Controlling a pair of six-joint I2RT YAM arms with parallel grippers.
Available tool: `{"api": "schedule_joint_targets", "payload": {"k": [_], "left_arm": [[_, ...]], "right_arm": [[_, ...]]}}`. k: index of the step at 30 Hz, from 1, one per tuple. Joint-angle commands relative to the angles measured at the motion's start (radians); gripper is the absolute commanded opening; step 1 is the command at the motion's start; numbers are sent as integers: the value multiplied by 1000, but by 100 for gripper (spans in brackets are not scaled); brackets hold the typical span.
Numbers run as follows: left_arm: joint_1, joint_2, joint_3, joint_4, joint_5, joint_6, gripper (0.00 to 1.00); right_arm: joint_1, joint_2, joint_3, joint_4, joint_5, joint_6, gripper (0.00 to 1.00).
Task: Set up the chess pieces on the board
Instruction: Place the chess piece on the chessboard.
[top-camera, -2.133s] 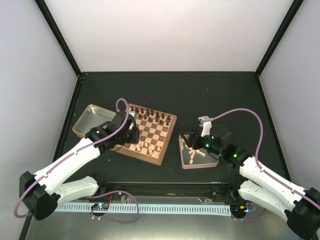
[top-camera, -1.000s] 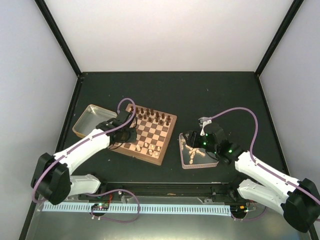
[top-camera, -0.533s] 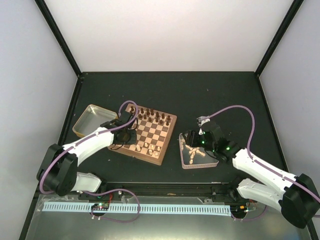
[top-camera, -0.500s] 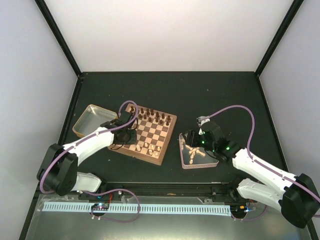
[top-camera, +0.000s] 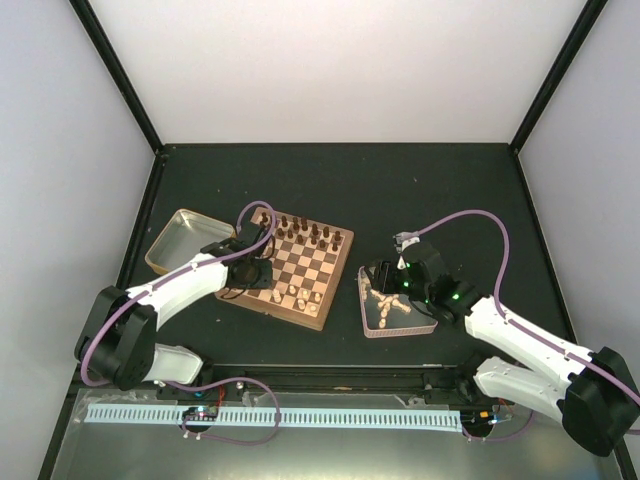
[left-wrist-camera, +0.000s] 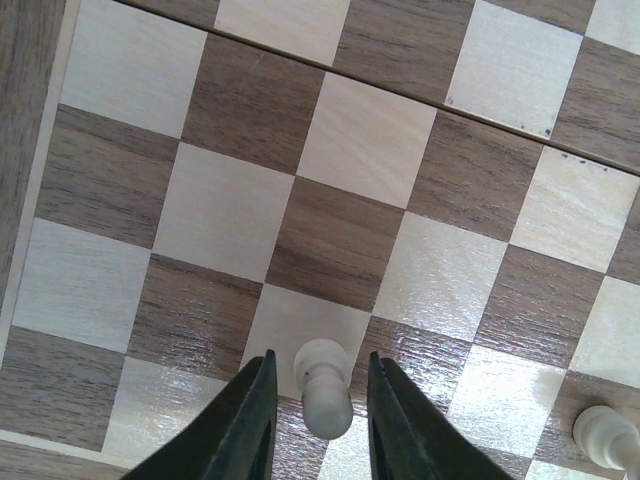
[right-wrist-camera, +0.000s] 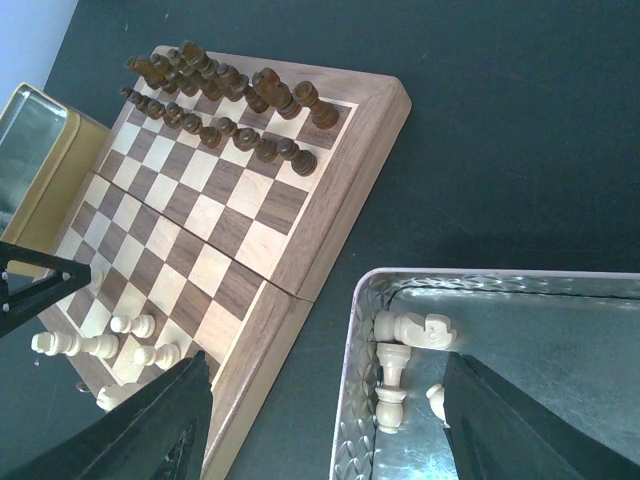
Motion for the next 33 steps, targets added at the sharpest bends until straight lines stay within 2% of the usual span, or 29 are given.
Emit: {"api": "schedule_joint_targets", "payload": {"k": [1,5,7,11,22,30,33], "left_arm": [[10,8,25,-4,5,20,24],[11,15,24,-8,-26,21,13],[15,14,23,-20,-66,13,11],[56,7,15,-31,-140,-10,11],[145,22,-8,8,-166,-23,10],[155,32,-10,20,-165,-18,11],[156,29,-10,14,-162,-17,17]], "right_arm": [[3,0,24,6,8,-8,64],[3,-2,23,2,8,-10,64],[3,-3,23,1,8,-10,64],[3,-5,23,-1,7,-10,64],[3,3,24,-8,7,-12,64],[3,9,28,-9,2,-15,64],[3,10,31,-19,0,-15,64]]}}
